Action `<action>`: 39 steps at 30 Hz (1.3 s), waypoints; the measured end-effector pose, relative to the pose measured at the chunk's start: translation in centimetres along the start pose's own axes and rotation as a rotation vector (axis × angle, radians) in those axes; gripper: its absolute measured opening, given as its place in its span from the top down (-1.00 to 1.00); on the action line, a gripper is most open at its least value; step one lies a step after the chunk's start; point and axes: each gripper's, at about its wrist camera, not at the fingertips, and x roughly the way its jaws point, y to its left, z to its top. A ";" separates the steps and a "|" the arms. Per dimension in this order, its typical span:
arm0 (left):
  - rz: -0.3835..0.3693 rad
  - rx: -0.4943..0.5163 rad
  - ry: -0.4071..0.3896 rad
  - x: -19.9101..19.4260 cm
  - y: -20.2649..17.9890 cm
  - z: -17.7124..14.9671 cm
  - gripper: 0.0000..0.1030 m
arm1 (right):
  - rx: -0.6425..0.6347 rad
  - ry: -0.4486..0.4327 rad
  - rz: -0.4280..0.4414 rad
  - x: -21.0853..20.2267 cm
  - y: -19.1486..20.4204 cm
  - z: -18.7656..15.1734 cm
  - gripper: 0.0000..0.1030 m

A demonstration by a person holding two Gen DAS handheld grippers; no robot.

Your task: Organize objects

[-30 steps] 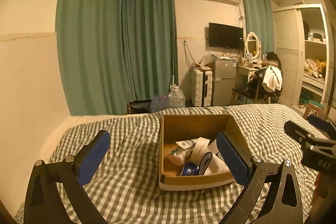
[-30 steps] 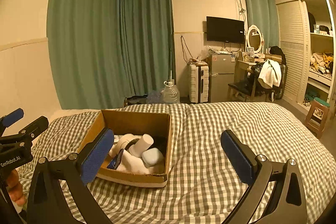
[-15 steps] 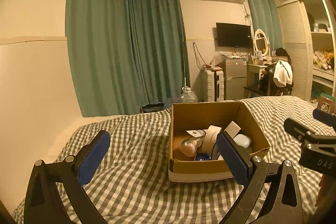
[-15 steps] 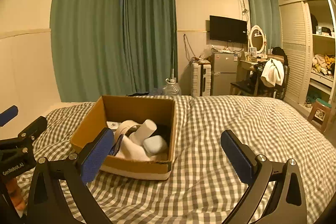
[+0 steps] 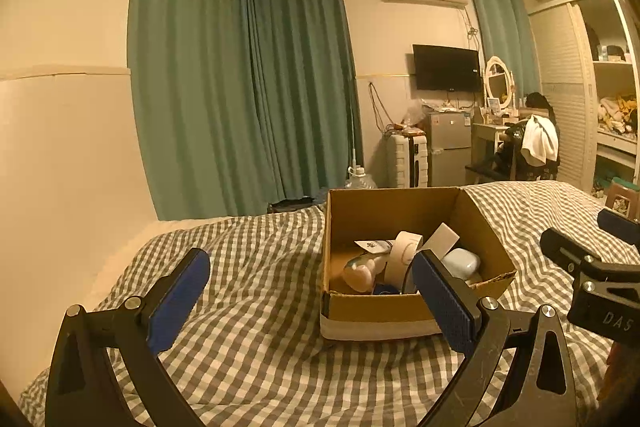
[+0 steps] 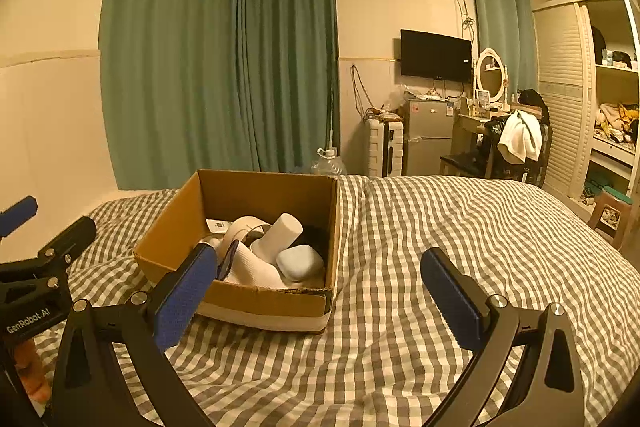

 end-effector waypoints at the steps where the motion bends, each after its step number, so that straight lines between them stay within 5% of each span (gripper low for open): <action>1: 0.001 0.001 -0.001 0.0 0.0 -0.1 -1.00 | 0.000 -0.003 0.000 0.0 0.0 0.0 -0.98; 39: 0.017 0.002 -0.009 -0.3 0.1 -0.4 -1.00 | 0.007 0.006 0.010 0.2 0.0 -0.4 -0.98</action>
